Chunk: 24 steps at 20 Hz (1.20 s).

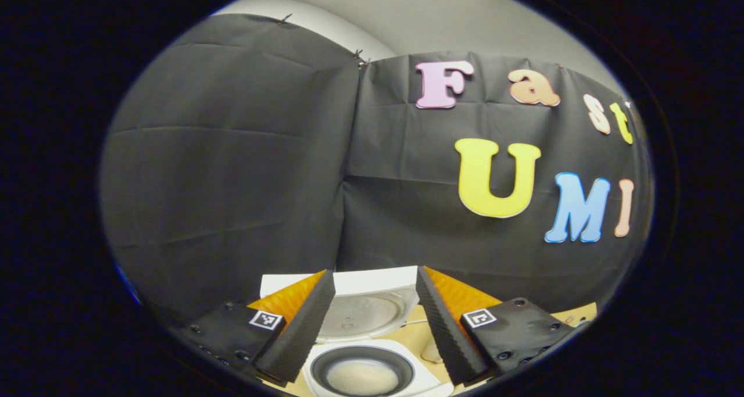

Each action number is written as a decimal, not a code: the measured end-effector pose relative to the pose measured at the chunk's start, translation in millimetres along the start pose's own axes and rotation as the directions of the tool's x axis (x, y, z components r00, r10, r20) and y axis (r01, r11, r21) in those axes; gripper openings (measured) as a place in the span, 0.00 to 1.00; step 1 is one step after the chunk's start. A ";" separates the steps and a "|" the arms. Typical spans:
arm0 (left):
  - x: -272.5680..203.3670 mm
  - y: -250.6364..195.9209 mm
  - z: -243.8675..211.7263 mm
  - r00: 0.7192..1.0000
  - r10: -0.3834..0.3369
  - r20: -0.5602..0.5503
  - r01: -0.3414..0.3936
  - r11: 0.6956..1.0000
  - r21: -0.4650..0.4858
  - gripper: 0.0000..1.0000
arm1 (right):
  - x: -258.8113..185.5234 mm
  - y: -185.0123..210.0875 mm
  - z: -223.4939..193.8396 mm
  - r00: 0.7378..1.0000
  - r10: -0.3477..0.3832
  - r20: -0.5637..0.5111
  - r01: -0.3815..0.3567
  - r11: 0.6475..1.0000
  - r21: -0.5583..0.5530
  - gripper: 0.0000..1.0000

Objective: Close the left gripper, press the button to open the rice cooker; take a wooden spoon from the chopstick holder with the right hand, scoop a spoonful of rice and pour it into the rice cooker, then put the wooden spoon back into the chopstick holder.

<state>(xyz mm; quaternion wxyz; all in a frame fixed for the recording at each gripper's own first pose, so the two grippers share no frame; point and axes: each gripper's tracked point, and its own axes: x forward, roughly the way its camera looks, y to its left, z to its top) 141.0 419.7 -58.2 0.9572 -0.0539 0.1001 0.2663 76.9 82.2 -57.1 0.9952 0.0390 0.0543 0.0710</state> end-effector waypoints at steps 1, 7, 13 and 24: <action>14.1 6.1 3.9 1.000 0.024 -0.002 -0.024 1.000 0.001 0.96 | 1.8 -2.8 0.0 1.000 -0.007 -0.003 0.007 1.000 -0.004 0.96; 78.5 29.6 3.0 0.992 0.116 -0.044 -0.115 0.993 0.013 0.97 | 7.5 -19.5 -5.9 0.999 -0.047 -0.027 0.048 0.999 0.007 0.96; 120.0 46.2 -25.8 0.977 0.146 -0.156 -0.149 0.989 -0.006 0.96 | 10.2 -25.8 -4.7 0.998 -0.057 -0.029 0.058 0.998 0.004 0.96; 121.3 47.0 -42.6 0.970 0.142 -0.198 -0.141 0.990 0.020 0.97 | 3.5 -16.1 1.9 1.000 -0.028 -0.010 0.028 1.000 0.005 0.96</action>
